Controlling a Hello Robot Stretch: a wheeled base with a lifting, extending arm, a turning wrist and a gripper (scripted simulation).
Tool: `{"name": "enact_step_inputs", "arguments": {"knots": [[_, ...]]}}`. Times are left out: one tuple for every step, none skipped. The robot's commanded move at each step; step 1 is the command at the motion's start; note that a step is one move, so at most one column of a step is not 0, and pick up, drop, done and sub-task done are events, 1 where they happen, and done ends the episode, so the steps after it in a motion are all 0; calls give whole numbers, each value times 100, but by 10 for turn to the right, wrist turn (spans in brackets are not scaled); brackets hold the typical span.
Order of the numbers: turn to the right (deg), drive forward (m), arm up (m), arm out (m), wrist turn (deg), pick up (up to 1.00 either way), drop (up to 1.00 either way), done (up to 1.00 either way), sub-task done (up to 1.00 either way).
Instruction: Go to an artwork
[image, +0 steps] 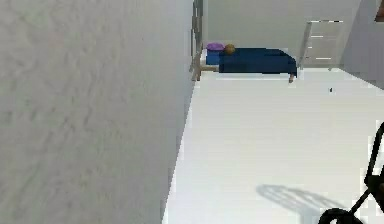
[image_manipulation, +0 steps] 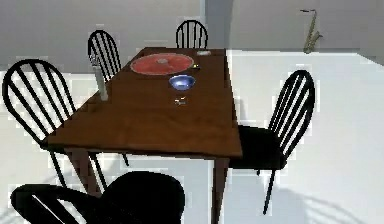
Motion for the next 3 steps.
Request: {"name": "enact_step_inputs", "arguments": {"knots": [[30,0,0,0,0,0,0,0,0],[0,100,0,0,0,0,0,0,0],[0,45,0,0,0,0,0,0,0]]}}
